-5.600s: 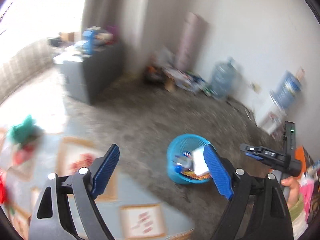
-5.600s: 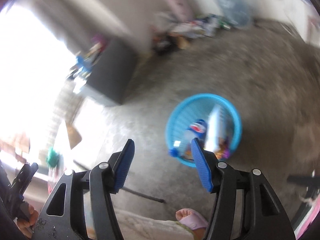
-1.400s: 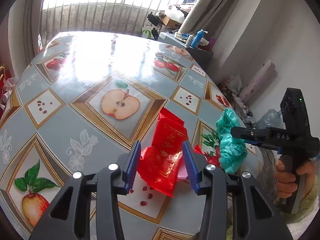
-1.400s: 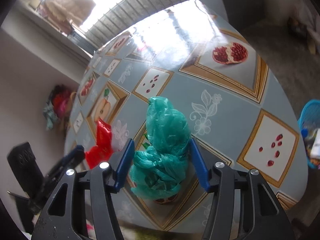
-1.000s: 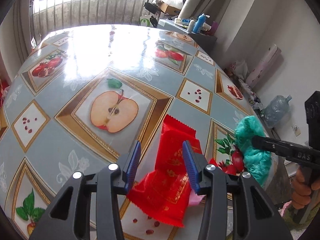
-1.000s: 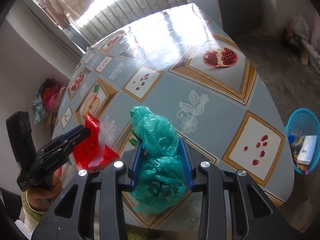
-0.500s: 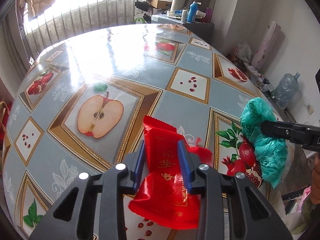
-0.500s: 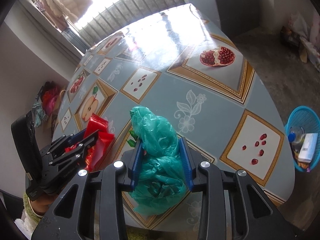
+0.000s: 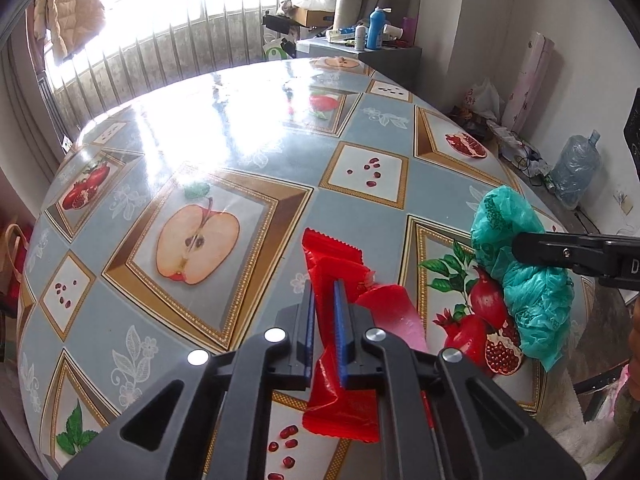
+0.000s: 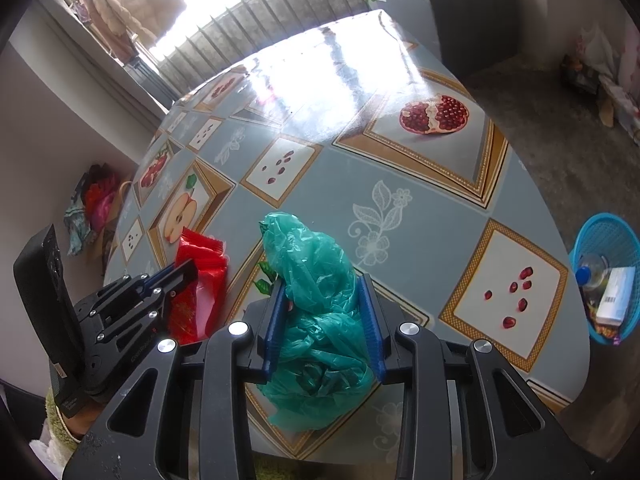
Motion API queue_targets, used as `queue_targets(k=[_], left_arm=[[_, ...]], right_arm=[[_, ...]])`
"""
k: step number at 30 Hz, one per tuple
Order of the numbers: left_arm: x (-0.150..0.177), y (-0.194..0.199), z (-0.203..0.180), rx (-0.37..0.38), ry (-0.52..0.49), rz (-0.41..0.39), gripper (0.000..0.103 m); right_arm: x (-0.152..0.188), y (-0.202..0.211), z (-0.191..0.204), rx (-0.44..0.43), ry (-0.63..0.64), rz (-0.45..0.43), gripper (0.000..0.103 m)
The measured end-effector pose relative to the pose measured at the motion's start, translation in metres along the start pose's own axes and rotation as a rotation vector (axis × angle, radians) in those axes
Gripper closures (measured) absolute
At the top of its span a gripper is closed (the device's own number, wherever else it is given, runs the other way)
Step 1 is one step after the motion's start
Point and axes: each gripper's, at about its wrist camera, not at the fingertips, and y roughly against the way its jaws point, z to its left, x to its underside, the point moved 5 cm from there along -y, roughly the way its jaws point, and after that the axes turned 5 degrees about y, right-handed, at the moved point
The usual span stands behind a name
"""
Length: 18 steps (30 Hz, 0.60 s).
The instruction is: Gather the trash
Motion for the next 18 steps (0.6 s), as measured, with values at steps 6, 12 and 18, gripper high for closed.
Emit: queue_targets(k=[6,12,18], left_arm=[[-0.004,0.008,-0.001,-0.018,-0.016,-0.030,0.099],[-0.008,0.017,-0.002,-0.020,-0.020,-0.056,0.100],[-0.024,0.035,-0.012,0.031,-0.013,-0.103,0.100]], right_arm=[[-0.002,0.001,-0.002,-0.017,-0.019,-0.004,0.072],[-0.001,0.004,-0.004,-0.039,-0.038,-0.012,0.073],[-0.008,0.022,-0.012,-0.094,-0.073,-0.065,0.074]])
